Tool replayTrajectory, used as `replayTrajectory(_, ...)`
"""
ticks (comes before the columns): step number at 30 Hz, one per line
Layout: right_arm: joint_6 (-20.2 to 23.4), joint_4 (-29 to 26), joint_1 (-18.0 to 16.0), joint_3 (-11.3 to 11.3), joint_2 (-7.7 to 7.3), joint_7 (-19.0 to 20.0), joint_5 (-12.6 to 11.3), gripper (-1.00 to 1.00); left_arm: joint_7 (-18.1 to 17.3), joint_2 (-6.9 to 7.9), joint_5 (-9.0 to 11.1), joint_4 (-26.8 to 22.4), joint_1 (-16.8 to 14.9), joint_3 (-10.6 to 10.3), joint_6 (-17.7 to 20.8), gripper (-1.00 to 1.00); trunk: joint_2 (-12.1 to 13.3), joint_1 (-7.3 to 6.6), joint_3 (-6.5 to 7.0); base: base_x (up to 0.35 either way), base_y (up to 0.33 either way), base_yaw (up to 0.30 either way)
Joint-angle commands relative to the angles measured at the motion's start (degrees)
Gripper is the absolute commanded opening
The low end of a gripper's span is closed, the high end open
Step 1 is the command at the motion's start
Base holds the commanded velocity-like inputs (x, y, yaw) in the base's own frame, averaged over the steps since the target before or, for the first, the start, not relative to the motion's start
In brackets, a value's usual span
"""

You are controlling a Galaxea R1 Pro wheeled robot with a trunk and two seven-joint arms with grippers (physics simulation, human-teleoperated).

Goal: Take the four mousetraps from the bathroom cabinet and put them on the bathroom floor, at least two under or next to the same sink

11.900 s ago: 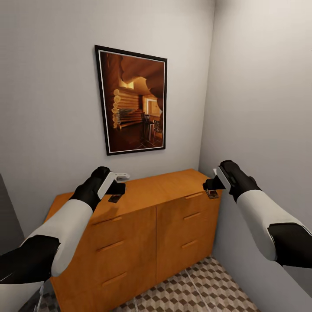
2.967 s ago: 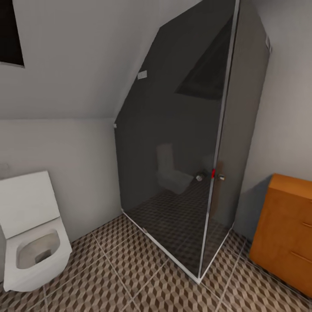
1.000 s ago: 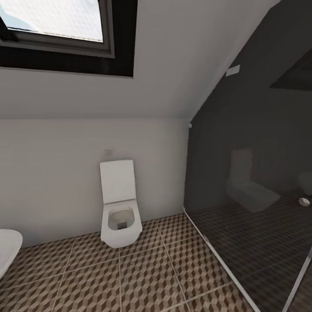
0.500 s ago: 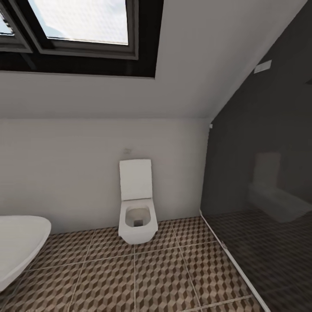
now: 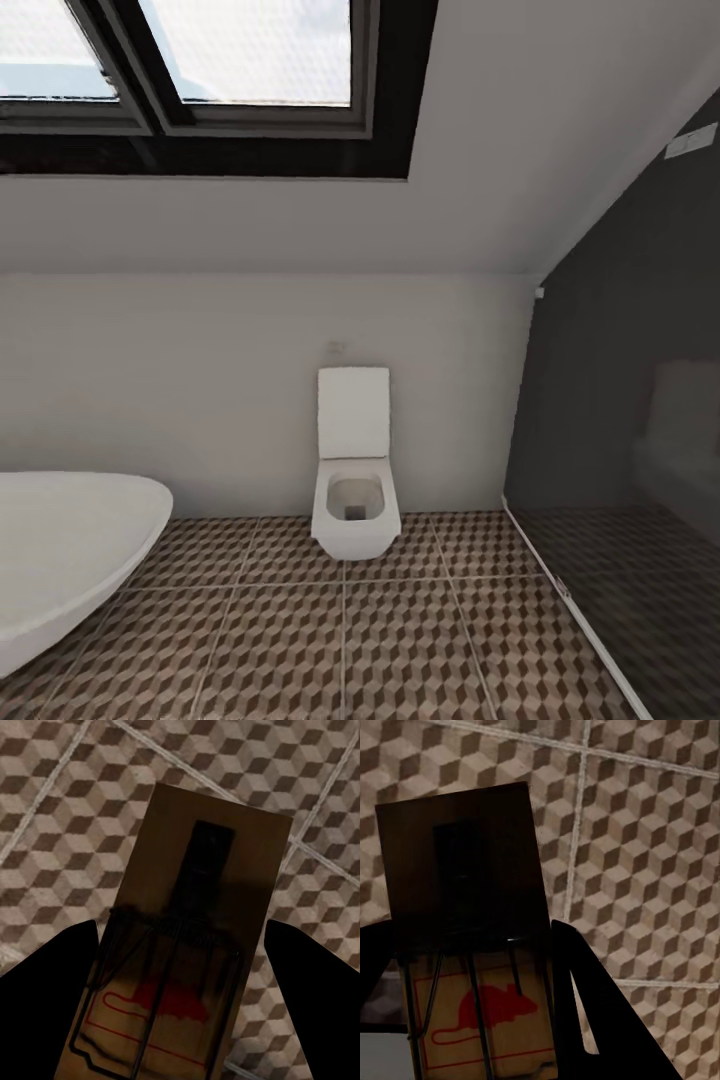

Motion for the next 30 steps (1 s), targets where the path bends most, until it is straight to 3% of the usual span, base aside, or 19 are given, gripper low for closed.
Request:
replayTrajectory(1, 0.2, 0.1, -0.1, 0.3, 0.00, -0.1, 0.3, -1.00, 0.2, -0.03, 0.4, 0.0, 0.0, -0.5, -0.1, -1.00, 0.0, 0.00, -0.07, 0.000, 0.000, 0.277)
replayTrajectory(11, 0.2, 0.1, -0.1, 0.3, 0.00, -0.1, 0.3, -1.00, 0.3, -0.03, 0.4, 0.0, 0.0, -0.5, -0.2, -1.00, 0.0, 0.00, -0.07, 0.000, 0.000, 0.217)
replayTrajectory(30, 0.3, 0.1, -0.1, 0.3, -0.53, 0.4, 0.3, -1.00, 0.2, -0.11, 0.2, -0.1, 0.0, -0.6, -0.4, -1.00, 0.0, 0.00, -0.07, 0.001, 0.000, 0.010)
